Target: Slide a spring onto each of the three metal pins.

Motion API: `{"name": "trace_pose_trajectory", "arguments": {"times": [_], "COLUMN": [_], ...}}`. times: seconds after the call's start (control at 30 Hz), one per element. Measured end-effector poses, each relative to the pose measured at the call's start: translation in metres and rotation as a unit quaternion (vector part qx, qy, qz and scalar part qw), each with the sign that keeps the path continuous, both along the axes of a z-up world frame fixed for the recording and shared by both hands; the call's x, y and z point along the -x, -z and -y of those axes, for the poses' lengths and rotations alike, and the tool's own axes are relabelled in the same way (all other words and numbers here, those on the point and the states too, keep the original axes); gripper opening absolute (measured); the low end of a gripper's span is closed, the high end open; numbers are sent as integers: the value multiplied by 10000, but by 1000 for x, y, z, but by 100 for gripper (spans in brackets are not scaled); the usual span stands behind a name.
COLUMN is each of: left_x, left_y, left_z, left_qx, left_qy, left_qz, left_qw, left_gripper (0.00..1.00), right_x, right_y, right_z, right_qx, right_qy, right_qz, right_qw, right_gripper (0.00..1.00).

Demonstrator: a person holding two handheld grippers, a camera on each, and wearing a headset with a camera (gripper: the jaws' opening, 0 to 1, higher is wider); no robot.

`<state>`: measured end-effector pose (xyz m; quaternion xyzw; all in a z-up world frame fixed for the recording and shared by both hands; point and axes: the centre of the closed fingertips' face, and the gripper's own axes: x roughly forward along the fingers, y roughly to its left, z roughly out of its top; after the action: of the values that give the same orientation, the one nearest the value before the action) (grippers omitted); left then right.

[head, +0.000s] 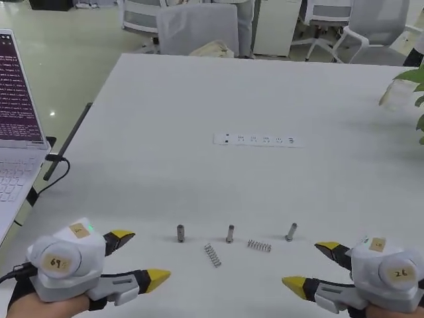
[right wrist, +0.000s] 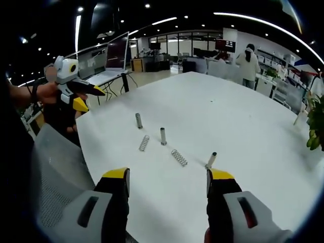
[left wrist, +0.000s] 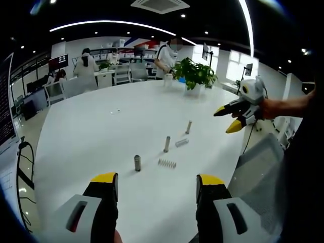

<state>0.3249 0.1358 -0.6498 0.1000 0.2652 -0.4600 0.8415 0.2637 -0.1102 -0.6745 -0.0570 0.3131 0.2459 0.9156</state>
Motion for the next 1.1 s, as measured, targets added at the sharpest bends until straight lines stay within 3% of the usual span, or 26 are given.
{"name": "trace_pose_trajectory", "arguments": {"times": [0.37,0.6,0.93,1.1], "left_x": [1,11,19,17], "left_y": [-3,7,18,21], "left_z": [1,11,34,45], "left_qx": [18,-211,-671,-779], "left_qy": [30,440,1214,1481], "left_qz": [9,-45,20,44], "left_qw": [10000,9988,9903,9859], "left_gripper": [61,62,60,60], "right_x": [4,9,16,20], "right_y": [-2,-5,-8,-10], "right_z": [-1,-2,3,3], "right_qx": [-128,-135,-206,-225], "right_qy": [131,191,355,401], "right_qz": [-23,-49,-35,-25], "right_qw": [9998,9997,9992,9989], "right_gripper": [62,63,64,64]}}
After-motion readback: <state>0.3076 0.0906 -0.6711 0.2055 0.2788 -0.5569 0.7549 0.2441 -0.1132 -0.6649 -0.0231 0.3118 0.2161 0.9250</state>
